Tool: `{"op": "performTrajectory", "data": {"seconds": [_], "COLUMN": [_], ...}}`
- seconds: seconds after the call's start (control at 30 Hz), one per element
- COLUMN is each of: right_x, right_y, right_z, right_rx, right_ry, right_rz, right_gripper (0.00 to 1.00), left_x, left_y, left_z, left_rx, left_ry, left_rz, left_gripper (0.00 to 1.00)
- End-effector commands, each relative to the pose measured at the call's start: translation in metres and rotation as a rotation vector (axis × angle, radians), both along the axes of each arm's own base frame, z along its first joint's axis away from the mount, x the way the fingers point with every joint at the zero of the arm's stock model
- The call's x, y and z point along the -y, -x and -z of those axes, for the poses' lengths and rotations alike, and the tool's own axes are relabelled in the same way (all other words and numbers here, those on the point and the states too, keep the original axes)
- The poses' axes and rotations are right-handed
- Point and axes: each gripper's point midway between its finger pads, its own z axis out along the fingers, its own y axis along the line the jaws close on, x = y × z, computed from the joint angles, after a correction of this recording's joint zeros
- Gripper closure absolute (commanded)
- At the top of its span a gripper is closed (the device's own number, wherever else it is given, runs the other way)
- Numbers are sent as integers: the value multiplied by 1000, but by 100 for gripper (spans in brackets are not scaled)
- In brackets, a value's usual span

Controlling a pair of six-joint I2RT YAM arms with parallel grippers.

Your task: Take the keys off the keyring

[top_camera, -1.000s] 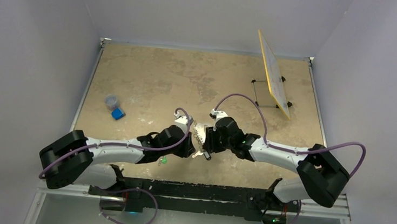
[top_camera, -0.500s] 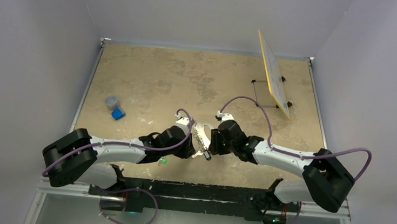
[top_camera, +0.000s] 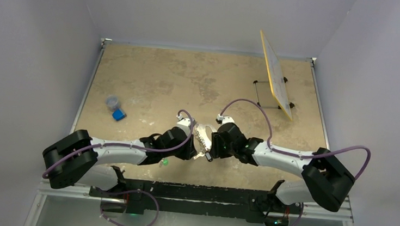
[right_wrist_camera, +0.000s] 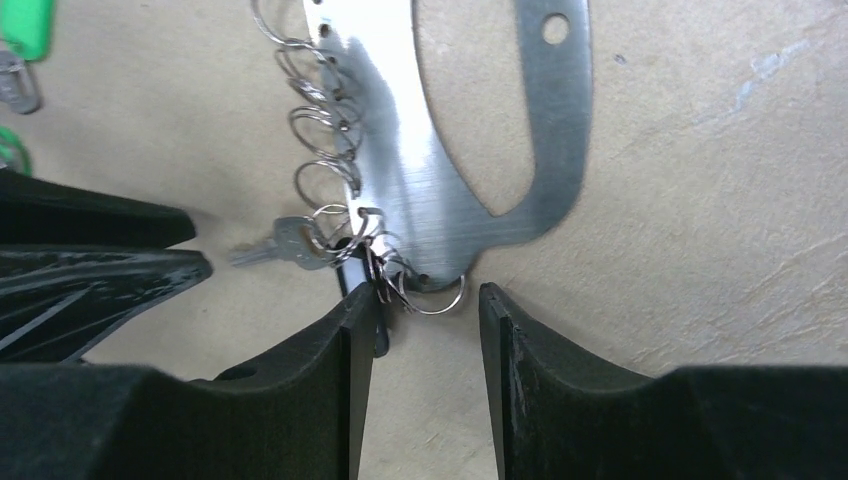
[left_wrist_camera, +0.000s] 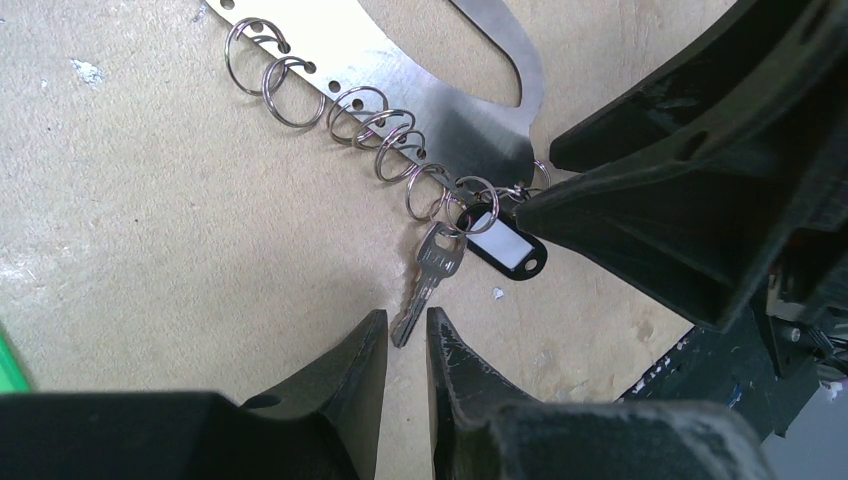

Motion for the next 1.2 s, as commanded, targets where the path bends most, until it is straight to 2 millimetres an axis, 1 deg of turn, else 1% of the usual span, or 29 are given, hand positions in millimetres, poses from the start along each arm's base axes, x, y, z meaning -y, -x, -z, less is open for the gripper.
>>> {"op": "performTrajectory", "data": {"seconds": [0.0, 0.03, 0.17, 0.3, 0.37, 0.4, 0.47, 0.57, 0.63, 0.7, 0.77, 0.9, 0.97, 1.07, 1.17], "right_x": [7, 9, 24, 27, 28, 28, 23, 10, 5, 1, -3, -12, -16, -16, -19], "right_y": [-8, -4, -8, -8, -8, -9, -20, -21, -20, -18, -14, -9, -7, -8, -10], "right_z": [2, 3, 7, 18, 19, 17, 0, -25, -39, -51, -59, -63, -60, -50, -47], "right_rx": [2, -16, 0, -26, -28, -21, 41, 63, 66, 60, 46, 7, -16, -45, -54], "right_ry": [30, 23, 46, 82, 91, 88, 67, 6, -31, -81, -136, -239, -263, -246, -245], "right_rz": [107, 125, 211, 227, 233, 235, 224, 168, 160, 167, 183, 218, 228, 260, 267], "right_gripper": [56, 58, 62, 62, 62, 62, 61, 59, 58, 58, 58, 60, 60, 60, 60], "left_x": [15, 15, 13, 11, 12, 12, 12, 11, 11, 12, 12, 14, 15, 15, 16], "left_y": [-7, -7, -5, -5, -5, -5, -5, -6, -7, -8, -9, -12, -13, -14, -15], "left_z": [-18, -18, -16, -15, -16, -17, -17, -19, -20, -22, -24, -28, -30, -31, -32], "left_rx": [33, 33, 25, 26, 26, 26, 26, 36, 44, 53, 62, 81, 90, 97, 102], "left_ry": [59, 58, 55, 51, 52, 54, 56, 55, 55, 57, 60, 69, 69, 67, 68], "left_rz": [9, 9, 6, 1, 1, 2, 2, 4, 5, 8, 7, 8, 11, 14, 12], "left_gripper": [81, 81, 81, 81, 81, 81, 81, 81, 81, 81, 81, 80, 80, 80, 80]}}
